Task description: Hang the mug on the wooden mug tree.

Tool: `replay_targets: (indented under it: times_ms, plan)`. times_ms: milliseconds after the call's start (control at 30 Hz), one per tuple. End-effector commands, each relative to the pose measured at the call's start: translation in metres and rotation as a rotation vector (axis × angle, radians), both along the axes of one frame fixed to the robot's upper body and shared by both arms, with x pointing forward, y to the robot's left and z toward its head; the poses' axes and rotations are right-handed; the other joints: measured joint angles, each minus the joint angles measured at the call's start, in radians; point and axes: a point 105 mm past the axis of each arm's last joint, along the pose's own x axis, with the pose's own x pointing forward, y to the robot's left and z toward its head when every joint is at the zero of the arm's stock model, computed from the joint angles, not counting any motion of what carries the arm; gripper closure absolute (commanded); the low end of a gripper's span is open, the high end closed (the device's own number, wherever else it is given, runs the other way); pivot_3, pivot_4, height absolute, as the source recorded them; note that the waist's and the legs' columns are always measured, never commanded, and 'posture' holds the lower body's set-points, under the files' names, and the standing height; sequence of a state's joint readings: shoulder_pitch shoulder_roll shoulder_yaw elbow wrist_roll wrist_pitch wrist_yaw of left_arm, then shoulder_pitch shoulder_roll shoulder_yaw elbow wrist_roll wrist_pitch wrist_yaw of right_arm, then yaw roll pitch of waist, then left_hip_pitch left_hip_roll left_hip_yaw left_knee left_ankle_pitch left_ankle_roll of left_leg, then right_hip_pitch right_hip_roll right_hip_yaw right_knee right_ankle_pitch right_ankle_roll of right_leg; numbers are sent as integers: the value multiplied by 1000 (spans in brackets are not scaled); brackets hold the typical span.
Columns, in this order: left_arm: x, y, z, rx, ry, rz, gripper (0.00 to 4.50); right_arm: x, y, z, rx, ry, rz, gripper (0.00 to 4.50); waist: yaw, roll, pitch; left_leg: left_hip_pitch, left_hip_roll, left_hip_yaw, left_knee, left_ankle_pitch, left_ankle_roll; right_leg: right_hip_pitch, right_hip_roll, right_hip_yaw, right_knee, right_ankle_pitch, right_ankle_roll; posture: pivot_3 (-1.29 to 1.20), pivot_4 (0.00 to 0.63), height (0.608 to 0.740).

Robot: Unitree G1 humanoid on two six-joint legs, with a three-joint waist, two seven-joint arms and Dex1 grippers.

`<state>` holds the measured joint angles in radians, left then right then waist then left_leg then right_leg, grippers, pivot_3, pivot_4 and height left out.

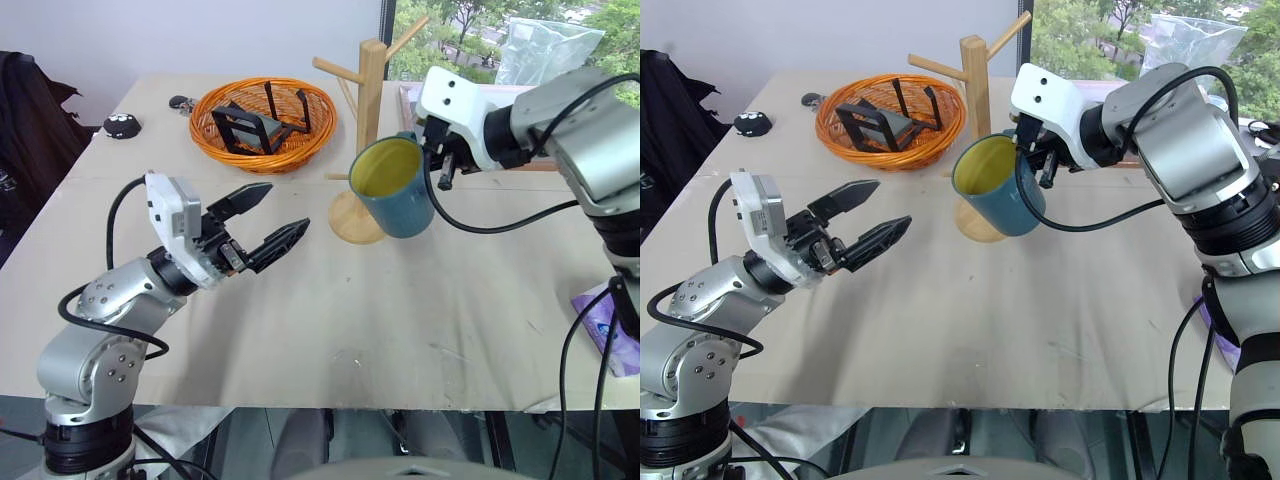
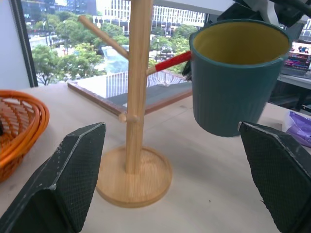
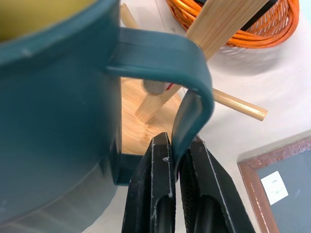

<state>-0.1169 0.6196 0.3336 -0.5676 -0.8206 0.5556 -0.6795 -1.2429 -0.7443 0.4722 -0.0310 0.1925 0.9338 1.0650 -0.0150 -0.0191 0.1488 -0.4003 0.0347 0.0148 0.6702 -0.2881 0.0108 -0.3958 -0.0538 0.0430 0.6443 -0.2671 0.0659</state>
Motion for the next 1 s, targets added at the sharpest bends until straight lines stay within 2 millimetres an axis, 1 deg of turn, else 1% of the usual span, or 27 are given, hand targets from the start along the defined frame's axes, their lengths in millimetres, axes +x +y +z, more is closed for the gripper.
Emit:
replay_targets:
  times_ms: [33,267,300,333,400,467,500,600,633,767,933,1000]
  plan:
    - [-4,1,9,-15,-47,-3,0,-1,5,16,-13,-60,23,4397,2,0,0,0,0,0,0,0,0,0,0,0,0,0,0,0,150,737]
    - [-5,-2,5,-3,-34,-10,0,6,13,17,-4,-72,28,4397,-1,0,0,0,0,0,0,0,0,0,0,0,0,0,0,0,150,737]
    - [-5,-2,5,-2,-33,-10,0,7,14,18,2,-75,27,3879,-1,0,0,0,0,0,0,0,0,0,0,0,0,0,0,0,150,737]
    - [-5,-2,5,-1,-32,-10,0,8,14,19,9,-78,25,3691,-2,0,0,0,0,0,0,0,0,0,0,0,0,0,0,0,150,737]
    - [-5,-2,4,-2,-30,-12,0,8,14,21,16,-81,22,2699,0,0,0,0,0,0,0,0,0,0,0,0,0,0,0,0,150,737]
    - [-5,-3,4,-3,-30,-15,0,8,14,23,25,-85,19,1821,0,0,0,0,0,0,0,0,0,0,0,0,0,0,0,0,150,737]
    - [-4,-3,4,-3,-29,-16,0,8,14,25,31,-85,18,1254,0,0,0,0,0,0,0,0,0,0,0,0,0,0,0,0,150,737]
    - [-4,-4,4,-1,-29,-24,0,6,11,31,54,-87,14,109,-1,0,0,0,0,0,0,0,0,0,0,0,0,0,0,0,150,737]
    - [-4,-4,4,-1,-28,-26,0,5,10,34,63,-85,12,31,0,0,0,0,0,0,0,0,0,0,0,0,0,0,0,0,150,737]
    - [-2,-6,3,2,-25,-35,0,-2,0,42,114,-57,2,31,1,0,0,0,0,0,0,0,0,0,0,0,0,0,0,0,150,737]
    - [-1,-12,-1,5,-12,-58,0,-11,-29,54,244,3,-47,31,2,0,0,0,-1,0,0,0,0,0,0,0,0,0,0,0,150,737]
    - [0,-13,-3,11,-7,-58,0,-20,-40,55,299,15,-23,31,3,0,0,0,-1,0,0,0,0,0,0,0,0,0,0,0,150,737]
